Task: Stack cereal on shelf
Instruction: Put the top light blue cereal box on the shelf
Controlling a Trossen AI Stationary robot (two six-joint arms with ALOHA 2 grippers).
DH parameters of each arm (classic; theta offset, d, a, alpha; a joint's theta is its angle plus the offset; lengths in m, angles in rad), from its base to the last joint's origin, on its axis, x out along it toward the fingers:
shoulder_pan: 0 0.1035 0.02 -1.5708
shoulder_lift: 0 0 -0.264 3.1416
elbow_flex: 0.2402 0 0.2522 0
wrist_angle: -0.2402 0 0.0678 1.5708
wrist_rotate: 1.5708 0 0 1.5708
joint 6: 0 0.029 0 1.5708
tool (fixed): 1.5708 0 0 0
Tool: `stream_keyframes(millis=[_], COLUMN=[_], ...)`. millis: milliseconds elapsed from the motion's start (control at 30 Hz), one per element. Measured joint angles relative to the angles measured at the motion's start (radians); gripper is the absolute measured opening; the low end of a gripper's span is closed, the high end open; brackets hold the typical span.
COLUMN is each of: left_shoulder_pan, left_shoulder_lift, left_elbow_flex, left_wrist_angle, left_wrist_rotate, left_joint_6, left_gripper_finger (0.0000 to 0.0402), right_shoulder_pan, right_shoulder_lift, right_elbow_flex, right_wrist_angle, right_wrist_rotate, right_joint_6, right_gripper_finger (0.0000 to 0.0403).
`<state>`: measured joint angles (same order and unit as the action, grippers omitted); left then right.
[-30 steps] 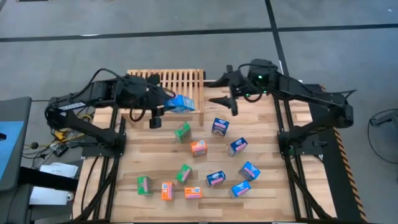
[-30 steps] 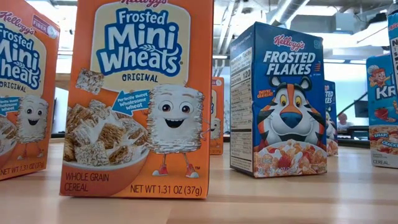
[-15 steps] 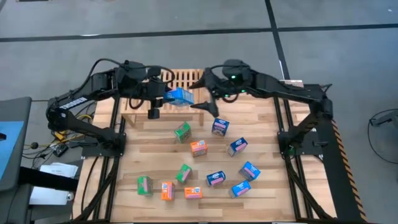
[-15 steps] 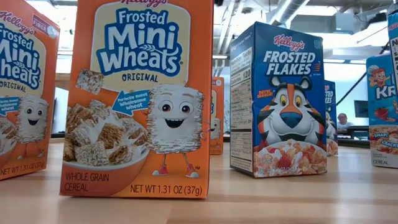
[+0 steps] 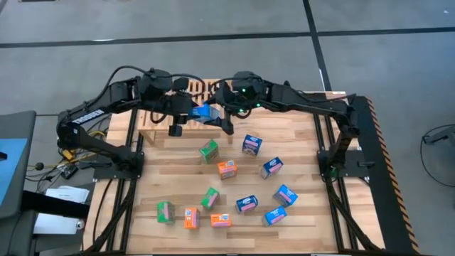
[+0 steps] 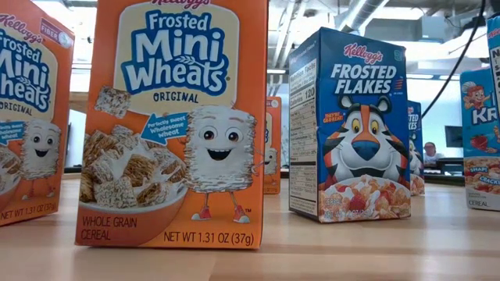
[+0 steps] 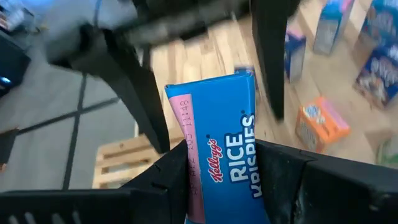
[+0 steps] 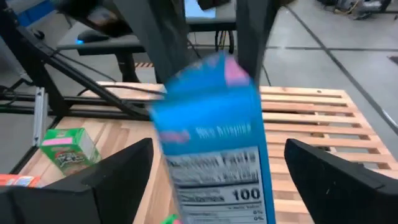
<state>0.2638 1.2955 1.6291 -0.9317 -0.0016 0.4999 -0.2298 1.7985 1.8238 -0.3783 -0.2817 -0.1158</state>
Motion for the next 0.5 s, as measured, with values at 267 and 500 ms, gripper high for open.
stream_keyframes(millis=[267,500], left_shoulder_pan=[0.001,0.009], left_shoulder_lift=[0.032,0.025], left_elbow_flex=[0.000,0.000], left_wrist_angle=[-0.025,-0.015], left_wrist_rotate=[0.005,0.022], left_joint_6=[0.076,0.090], left_gripper_finger=[0.0135,0.0135], right_shoulder_pan=[-0.001,-0.001], right_shoulder_lift=[0.005,0.005], right_elbow_flex=[0.036,0.036], right_wrist_angle=[-0.084,-0.107], right_wrist_rotate=[0.018,0.026], right_joint_6=[0.014,0.013], right_gripper_finger=[0.0291,0.0276])
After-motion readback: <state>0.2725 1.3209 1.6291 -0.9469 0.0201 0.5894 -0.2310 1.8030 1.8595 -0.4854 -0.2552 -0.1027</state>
